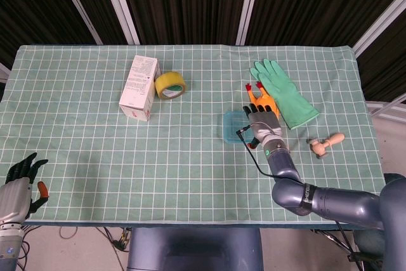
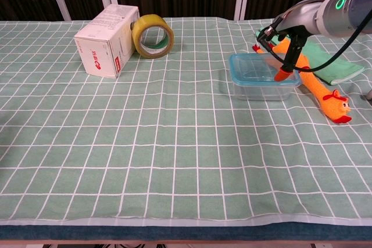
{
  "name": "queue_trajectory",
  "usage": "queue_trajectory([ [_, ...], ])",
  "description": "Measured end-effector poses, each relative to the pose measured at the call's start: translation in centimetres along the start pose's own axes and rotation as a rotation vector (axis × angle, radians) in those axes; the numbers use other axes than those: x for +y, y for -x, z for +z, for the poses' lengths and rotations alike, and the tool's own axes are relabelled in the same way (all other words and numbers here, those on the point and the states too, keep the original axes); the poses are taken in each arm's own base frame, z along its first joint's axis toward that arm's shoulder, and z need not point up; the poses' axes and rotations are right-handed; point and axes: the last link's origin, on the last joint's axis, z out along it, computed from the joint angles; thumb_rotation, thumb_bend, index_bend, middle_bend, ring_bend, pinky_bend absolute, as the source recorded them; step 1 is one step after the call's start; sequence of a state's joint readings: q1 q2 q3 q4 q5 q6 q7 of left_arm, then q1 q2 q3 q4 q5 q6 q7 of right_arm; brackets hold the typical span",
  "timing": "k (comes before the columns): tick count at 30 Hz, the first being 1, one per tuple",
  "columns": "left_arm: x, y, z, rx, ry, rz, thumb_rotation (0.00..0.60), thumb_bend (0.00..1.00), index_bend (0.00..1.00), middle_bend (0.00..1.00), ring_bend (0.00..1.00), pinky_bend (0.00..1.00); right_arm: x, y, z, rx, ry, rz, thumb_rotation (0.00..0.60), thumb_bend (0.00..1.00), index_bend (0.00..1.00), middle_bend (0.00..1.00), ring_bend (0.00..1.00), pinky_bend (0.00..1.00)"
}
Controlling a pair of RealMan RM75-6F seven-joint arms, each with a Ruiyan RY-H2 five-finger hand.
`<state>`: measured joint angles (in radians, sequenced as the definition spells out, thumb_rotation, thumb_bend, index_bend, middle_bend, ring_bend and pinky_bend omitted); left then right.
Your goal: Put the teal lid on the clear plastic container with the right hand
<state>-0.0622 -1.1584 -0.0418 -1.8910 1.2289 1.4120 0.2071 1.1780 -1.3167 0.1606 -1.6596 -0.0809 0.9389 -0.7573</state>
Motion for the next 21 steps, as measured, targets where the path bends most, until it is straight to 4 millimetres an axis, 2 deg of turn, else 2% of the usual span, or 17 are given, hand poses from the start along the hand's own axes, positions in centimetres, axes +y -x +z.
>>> queue_trajectory([
  [2,0.0,0.0,0.0,0.0,0.0,0.002,0.6,0.74,0.18,0.0,0.0,0.0,0.2,-0.6,-0.4,0.028,-0.002,0.013,0.6,0.26,0.06,0.0,0.0,0.0],
  [5,0.0,0.0,0.0,0.001,0.0,0.002,0.6,0.74,0.18,0.0,0.0,0.0,0.6,-1.4,-0.9,0.081,-0.014,0.032,0.6,0.28,0.22,0.0,0.0,0.0],
  [7,0.0,0.0,0.0,0.001,-0.001,0.002,0.6,0.74,0.18,0.0,0.0,0.0,0.9,-1.8,-1.3,0.121,-0.033,0.04,0.6,0.33,0.33,0.0,0.0,0.0],
  [10,0.0,0.0,0.0,0.0,-0.001,0.002,0.6,0.74,0.18,0.0,0.0,0.0,1.5,-2.0,-1.9,0.175,-0.064,0.047,0.6,0.38,0.44,0.01,0.0,0.0],
  [15,0.0,0.0,0.0,0.0,-0.003,0.002,0.6,0.74,0.18,0.0,0.0,0.0,2.6,-1.8,-2.6,0.242,-0.114,0.061,0.6,0.41,0.5,0.01,0.0,0.0],
  [21,0.0,0.0,0.0,-0.001,-0.005,0.002,0.6,0.74,0.18,0.0,0.0,0.0,4.2,-0.8,-2.3,0.262,-0.125,0.085,0.6,0.45,0.51,0.01,0.0,0.0],
])
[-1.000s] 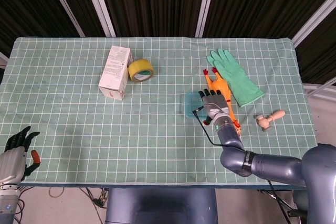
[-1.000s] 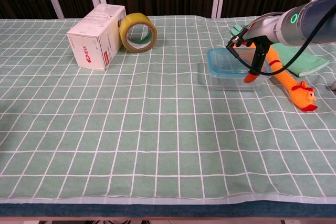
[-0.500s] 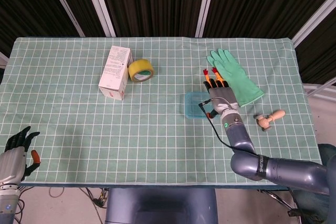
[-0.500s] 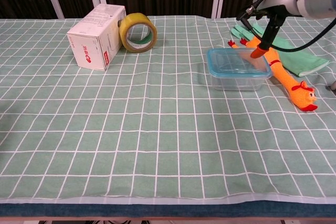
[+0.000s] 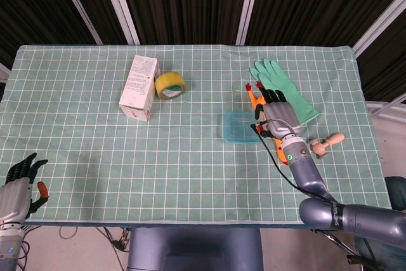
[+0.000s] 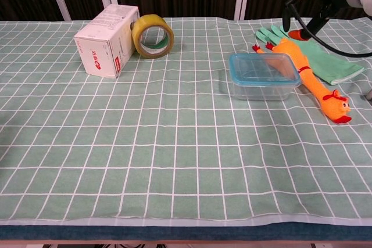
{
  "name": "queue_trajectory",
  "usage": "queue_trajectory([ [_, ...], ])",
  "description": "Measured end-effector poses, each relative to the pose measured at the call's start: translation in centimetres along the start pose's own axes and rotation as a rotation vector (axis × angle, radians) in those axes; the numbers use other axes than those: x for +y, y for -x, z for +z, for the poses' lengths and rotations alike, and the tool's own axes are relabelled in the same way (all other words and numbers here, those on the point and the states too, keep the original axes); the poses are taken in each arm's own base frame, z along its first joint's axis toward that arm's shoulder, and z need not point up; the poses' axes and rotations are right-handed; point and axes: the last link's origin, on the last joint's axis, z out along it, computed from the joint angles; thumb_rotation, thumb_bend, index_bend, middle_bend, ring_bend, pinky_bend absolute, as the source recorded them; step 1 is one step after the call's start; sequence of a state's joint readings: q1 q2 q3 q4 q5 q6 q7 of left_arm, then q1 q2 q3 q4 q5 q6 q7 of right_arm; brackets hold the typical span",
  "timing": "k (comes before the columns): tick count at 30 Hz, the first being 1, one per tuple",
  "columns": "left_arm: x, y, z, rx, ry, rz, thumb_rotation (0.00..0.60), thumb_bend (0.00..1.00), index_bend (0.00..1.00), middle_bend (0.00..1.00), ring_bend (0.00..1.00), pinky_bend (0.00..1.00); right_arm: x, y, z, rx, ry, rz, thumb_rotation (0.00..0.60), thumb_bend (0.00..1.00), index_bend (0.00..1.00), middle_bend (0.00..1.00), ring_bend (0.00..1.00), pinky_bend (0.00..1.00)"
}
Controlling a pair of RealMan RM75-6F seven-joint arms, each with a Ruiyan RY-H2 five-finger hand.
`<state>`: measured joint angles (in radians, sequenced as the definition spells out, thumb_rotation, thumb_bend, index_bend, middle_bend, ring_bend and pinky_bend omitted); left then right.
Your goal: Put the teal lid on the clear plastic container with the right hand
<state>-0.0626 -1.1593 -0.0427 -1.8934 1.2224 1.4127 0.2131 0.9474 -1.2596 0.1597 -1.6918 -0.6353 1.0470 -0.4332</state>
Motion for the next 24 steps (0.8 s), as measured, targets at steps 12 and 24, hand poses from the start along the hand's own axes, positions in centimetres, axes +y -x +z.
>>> queue_trajectory([
  [12,0.0,0.0,0.0,-0.003,-0.003,0.002,0.6,0.74,0.18,0.0,0.0,0.0,0.8,1.1,0.3,-0.018,0.001,0.0,0.6,0.45,0.55,0.01,0.0,0.0],
  [24,0.0,0.0,0.0,-0.003,-0.003,0.003,0.6,0.74,0.18,0.0,0.0,0.0,1.3,1.6,0.2,-0.022,0.013,0.0,0.6,0.46,0.62,0.01,0.0,0.0],
])
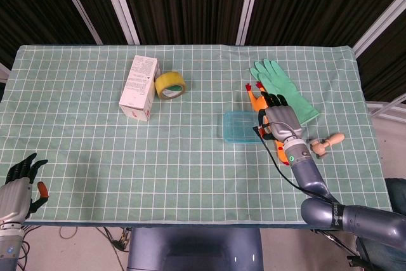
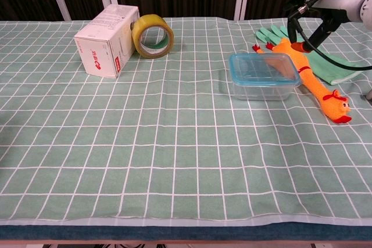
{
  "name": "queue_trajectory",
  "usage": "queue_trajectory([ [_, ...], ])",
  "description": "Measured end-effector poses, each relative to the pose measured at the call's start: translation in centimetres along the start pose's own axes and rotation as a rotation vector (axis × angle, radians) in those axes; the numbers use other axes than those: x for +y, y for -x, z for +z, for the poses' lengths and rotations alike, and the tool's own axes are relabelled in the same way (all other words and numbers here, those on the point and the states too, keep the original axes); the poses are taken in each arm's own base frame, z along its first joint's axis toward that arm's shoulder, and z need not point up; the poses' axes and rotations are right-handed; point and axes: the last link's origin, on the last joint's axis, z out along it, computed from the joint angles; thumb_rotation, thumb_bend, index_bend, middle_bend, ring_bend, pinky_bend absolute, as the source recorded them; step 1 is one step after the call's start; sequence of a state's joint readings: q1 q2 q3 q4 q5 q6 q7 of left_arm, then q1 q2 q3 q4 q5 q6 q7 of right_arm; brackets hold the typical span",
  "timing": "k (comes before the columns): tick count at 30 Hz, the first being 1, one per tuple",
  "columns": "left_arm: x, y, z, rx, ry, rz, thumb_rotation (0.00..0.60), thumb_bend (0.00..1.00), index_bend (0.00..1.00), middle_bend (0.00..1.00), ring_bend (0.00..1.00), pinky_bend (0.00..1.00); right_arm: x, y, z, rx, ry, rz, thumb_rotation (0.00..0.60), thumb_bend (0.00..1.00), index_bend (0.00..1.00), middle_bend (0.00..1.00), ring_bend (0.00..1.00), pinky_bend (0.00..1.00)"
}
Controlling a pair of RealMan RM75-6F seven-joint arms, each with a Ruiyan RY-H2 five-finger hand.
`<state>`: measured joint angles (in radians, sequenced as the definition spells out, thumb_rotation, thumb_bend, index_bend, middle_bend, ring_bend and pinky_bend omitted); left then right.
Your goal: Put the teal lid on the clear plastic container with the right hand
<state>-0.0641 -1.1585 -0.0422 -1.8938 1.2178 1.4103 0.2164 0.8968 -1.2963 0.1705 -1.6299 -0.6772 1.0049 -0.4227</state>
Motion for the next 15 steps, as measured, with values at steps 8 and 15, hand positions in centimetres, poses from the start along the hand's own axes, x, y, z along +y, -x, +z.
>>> queue_trajectory([
  [8,0.0,0.0,0.0,-0.002,-0.002,0.001,0.6,0.74,0.18,0.0,0.0,0.0,1.0,1.2,-0.8,-0.034,0.017,-0.014,0.6,0.46,0.64,0.01,0.0,0.0],
  [15,0.0,0.0,0.0,-0.004,-0.004,0.0,0.6,0.74,0.18,0.0,0.0,0.0,1.1,2.6,-0.7,-0.07,0.02,-0.024,0.6,0.46,0.64,0.01,0.0,0.0],
])
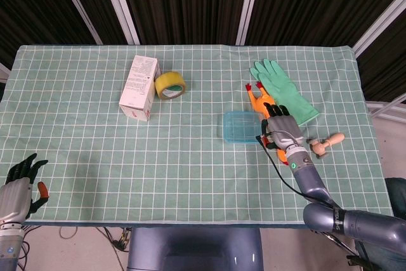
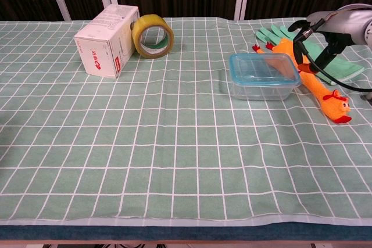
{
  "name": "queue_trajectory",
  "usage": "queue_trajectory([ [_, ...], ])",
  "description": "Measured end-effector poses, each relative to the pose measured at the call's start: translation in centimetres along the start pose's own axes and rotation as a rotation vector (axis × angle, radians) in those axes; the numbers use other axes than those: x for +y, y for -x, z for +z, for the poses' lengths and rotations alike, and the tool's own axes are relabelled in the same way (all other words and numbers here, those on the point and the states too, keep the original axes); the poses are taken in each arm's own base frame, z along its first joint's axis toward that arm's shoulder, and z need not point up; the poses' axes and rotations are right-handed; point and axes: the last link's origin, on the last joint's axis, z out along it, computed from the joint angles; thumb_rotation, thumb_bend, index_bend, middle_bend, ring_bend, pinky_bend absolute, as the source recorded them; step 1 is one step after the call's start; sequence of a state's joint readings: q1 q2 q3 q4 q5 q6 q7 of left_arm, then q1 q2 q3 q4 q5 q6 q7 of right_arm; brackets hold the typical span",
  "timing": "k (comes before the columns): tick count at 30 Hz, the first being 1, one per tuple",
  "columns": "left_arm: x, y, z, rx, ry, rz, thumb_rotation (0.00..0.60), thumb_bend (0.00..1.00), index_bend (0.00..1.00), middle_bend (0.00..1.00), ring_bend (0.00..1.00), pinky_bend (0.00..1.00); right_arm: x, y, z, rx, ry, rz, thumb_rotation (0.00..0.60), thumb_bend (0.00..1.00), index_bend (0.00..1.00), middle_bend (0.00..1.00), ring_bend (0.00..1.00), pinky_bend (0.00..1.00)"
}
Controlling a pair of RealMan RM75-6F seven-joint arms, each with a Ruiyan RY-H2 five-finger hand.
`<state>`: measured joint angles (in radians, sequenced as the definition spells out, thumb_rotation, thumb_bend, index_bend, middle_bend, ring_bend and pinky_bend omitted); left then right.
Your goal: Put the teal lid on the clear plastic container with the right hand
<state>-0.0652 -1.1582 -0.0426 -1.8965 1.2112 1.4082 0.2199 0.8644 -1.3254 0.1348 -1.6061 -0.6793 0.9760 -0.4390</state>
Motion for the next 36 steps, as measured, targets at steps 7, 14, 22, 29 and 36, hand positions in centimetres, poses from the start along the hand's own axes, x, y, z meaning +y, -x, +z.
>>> queue_trajectory([
  [7,0.0,0.0,0.0,-0.001,-0.001,0.0,0.6,0.74,0.18,0.0,0.0,0.0,-0.2,0.8,0.8,-0.01,0.001,0.012,0.6,0.46,0.64,0.01,0.0,0.0],
  [14,0.0,0.0,0.0,-0.002,-0.002,-0.001,0.6,0.74,0.18,0.0,0.0,0.0,-0.8,1.0,1.1,-0.011,-0.016,0.014,0.6,0.45,0.64,0.01,0.0,0.0],
  [22,0.0,0.0,0.0,-0.002,-0.003,-0.001,0.6,0.74,0.18,0.0,0.0,0.0,-1.0,1.4,1.2,-0.023,-0.016,0.018,0.6,0.46,0.64,0.01,0.0,0.0],
  [29,0.0,0.0,0.1,-0.002,-0.004,-0.001,0.6,0.74,0.18,0.0,0.0,0.0,-0.9,1.9,1.4,-0.051,-0.008,0.002,0.6,0.45,0.64,0.01,0.0,0.0],
  [36,0.0,0.0,0.1,-0.001,-0.004,-0.002,0.6,0.74,0.18,0.0,0.0,0.0,-0.7,2.3,1.8,-0.067,0.012,-0.005,0.6,0.45,0.64,0.01,0.0,0.0],
])
